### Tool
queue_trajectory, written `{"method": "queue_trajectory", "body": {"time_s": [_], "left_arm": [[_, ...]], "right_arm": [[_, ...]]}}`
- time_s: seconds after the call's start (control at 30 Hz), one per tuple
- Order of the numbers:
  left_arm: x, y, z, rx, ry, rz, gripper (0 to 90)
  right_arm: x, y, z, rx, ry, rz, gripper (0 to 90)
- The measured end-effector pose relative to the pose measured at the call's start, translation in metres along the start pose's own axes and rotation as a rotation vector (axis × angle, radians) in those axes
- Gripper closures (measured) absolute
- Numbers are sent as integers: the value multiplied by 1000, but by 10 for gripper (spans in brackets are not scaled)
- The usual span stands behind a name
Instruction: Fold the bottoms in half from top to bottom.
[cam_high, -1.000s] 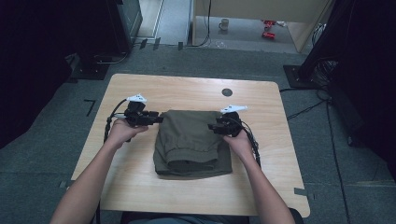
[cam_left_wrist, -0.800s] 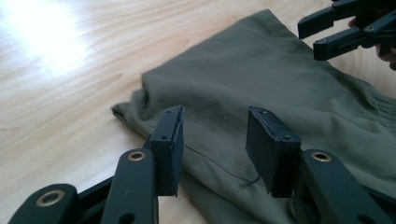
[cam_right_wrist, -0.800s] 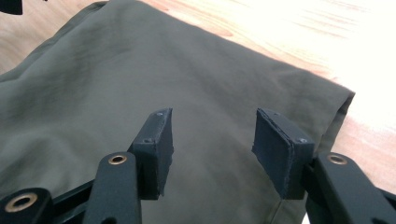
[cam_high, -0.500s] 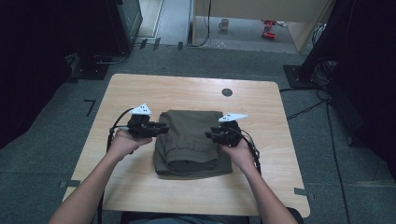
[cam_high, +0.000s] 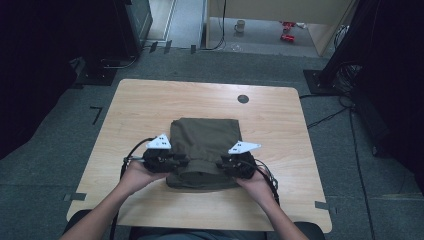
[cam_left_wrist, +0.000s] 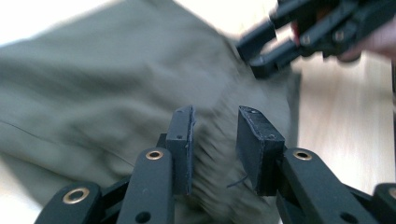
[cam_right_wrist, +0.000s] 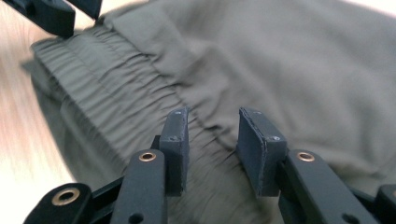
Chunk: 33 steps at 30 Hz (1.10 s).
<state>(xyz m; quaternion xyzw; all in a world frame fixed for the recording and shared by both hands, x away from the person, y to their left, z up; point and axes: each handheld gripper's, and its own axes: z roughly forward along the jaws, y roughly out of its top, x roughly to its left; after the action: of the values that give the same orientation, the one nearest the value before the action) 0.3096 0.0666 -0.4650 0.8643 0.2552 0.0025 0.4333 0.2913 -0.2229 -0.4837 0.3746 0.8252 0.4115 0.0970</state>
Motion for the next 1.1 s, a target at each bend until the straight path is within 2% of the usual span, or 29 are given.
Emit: {"method": "queue_trajectory", "body": {"time_s": [0.07,0.2,0.3,0.4,0.63,0.8,0.87,0.9,1.03,1.07,1.1], "left_arm": [[-2,-5,4,26,13,19,675],[1,-10,13,72,26,13,689],[1,-13,19,92,53,50,701],[6,-12,22,68,62,41,705],[31,-4,29,30,82,-4,712],[48,1,33,13,72,-45,720],[51,3,34,10,76,-50,722],[55,5,35,5,95,-54,721],[65,11,38,3,109,-71,721],[70,13,40,-8,112,-87,721],[70,13,40,-8,112,-87,721]], "right_arm": [[4,-7,3,26,3,-25,632],[4,-12,9,40,7,-48,638],[2,-12,13,42,8,-45,643],[-1,-11,16,33,-7,-38,644],[-16,-1,28,-3,-49,-27,641],[-26,2,35,-34,-56,2,641],[-29,7,37,-14,-57,3,641],[-32,11,40,-14,-68,-7,639],[-40,17,46,-14,-64,5,638],[-46,21,49,-14,-63,22,637],[-48,23,51,-16,-62,32,637]]}}
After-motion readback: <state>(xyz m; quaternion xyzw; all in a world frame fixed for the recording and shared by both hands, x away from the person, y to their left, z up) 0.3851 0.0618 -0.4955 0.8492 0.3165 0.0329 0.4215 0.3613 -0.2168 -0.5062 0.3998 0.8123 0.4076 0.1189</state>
